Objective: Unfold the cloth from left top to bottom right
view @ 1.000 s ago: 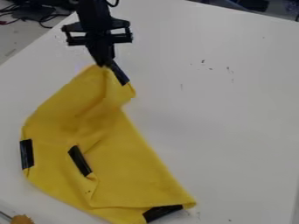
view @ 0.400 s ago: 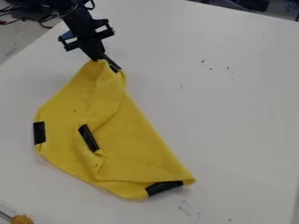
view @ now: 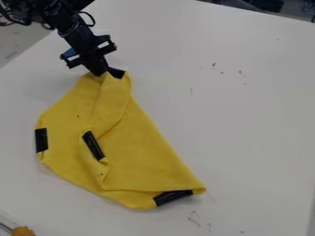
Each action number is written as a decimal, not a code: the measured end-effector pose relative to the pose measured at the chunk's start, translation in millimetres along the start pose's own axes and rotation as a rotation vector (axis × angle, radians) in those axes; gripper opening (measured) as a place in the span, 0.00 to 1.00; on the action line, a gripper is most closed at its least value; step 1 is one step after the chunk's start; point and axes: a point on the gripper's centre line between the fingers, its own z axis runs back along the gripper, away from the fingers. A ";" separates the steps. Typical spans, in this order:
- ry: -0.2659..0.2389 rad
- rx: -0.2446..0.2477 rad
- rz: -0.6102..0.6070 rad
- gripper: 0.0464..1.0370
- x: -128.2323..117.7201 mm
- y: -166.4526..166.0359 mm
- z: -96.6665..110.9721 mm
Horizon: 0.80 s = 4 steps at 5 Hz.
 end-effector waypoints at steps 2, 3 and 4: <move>0.014 0.118 -0.062 0.40 -0.9 -7.7 -2.6; -0.012 0.230 -0.111 0.69 -3.2 -14.2 10.0; -0.116 0.306 -0.155 0.94 -0.4 -30.4 44.8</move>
